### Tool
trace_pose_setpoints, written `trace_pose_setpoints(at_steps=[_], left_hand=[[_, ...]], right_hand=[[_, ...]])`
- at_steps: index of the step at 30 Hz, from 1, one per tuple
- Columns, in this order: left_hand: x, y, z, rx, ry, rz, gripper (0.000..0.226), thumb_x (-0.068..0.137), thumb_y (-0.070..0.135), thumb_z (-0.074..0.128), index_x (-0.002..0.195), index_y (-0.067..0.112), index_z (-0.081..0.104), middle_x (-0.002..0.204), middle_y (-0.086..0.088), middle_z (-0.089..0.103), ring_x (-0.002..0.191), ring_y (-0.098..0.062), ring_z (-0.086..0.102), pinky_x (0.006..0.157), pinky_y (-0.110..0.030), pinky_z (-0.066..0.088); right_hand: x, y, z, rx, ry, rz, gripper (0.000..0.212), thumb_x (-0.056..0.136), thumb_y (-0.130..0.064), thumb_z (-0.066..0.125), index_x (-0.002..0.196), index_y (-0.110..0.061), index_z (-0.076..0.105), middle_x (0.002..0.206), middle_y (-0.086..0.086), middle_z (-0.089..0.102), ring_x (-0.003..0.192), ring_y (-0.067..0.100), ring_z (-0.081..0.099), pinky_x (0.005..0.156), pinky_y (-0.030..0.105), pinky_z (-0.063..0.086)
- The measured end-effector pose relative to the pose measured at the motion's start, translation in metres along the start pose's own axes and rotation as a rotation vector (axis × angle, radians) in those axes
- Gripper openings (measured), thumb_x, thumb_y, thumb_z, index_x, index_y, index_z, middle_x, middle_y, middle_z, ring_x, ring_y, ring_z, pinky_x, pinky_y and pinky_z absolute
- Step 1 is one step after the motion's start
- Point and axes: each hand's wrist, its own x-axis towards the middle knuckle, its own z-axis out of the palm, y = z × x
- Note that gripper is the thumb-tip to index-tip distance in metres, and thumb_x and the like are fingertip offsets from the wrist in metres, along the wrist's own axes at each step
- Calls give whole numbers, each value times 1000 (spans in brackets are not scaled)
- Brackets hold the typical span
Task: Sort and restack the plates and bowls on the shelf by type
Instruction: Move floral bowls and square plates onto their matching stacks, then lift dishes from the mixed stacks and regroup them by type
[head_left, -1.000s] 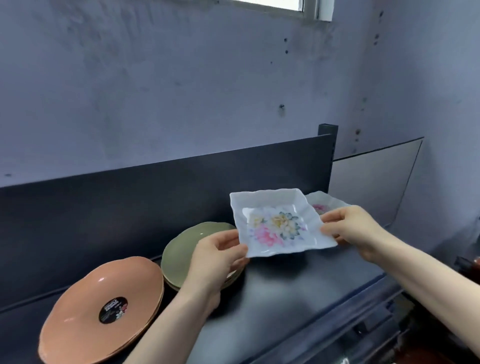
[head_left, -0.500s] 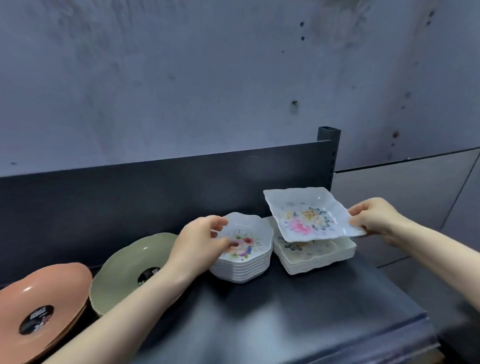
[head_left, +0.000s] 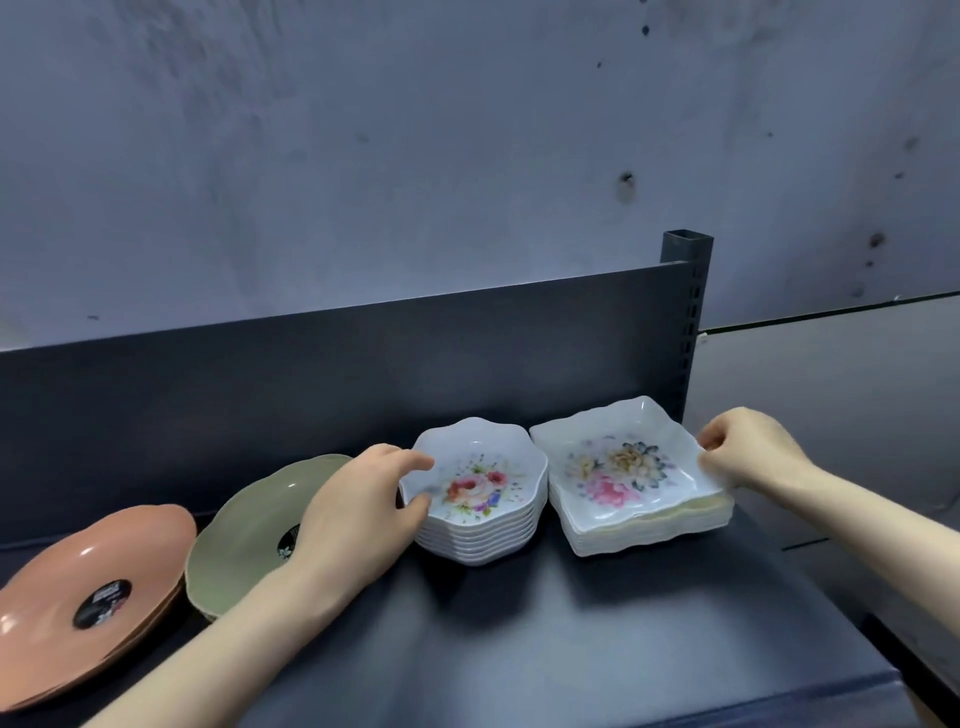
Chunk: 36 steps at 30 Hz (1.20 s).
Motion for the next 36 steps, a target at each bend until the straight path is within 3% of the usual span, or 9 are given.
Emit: trace_pose_setpoints(at_steps=[2,6,10,15,23,27,29,33,36], left_hand=[[-2,-1,1,-3,-6,-9,33,86,31,58,118,37,60,118,20,57,106,-2,55,73,-21,39],[-8,-5,-1,-32,-7,-28,33,85,29,58,118,36,61,117,21,58,106,-1,55,73,-19,41],[-15,-16,-2,-22,-2,-52,36,85,28,57,120,35,61,117,18,59,108,-2,55,81,-22,46],[-36,-44,-6,-29,-16,-113,37,83,26,56,120,31,62,116,12,61,111,-8,55,88,-26,47],[-92,-121,-51,31,38,-216,38,83,23,55,120,29,62,121,12,60,115,-7,53,94,-24,42],[-125,-177,-83,38,56,-285,40,85,23,53,123,29,60,125,13,59,119,-7,51,99,-25,41],[-142,-206,-101,35,79,-318,39,84,23,53,122,32,60,125,17,57,118,-5,51,98,-23,42],[-180,-268,-143,59,127,-357,39,84,27,54,122,35,59,125,18,56,118,-4,51,95,-22,42],[-212,-319,-176,70,160,-403,39,84,29,55,123,34,58,127,18,56,120,-3,50,99,-23,41]], right_hand=[[-5,-1,-1,-88,-1,-37,16,62,-6,52,62,-11,67,61,5,64,65,29,58,50,25,40],[-20,-8,-3,-196,21,-94,13,70,-6,52,64,-14,61,74,7,65,71,33,56,54,28,41],[-44,-47,-6,-57,113,-268,32,79,-7,57,104,-20,73,101,0,73,94,25,65,76,32,49],[-88,-124,10,298,-53,-415,31,78,-4,64,103,-18,74,92,-7,71,85,13,66,85,31,52],[-143,-218,61,374,-185,-624,30,81,-4,65,96,-29,70,88,-11,71,77,5,66,82,30,53],[-173,-264,78,382,-240,-669,39,78,-1,67,88,-39,64,87,-21,68,82,-2,65,72,12,47],[-192,-292,88,374,-247,-681,42,77,2,67,86,-39,61,86,-18,69,87,-4,63,75,6,46],[-239,-360,107,338,-261,-723,38,79,-5,66,87,-41,62,88,-15,71,81,6,67,81,29,55],[-279,-413,126,289,-301,-779,34,80,-6,63,97,-35,68,92,-17,70,86,5,66,84,28,53]])
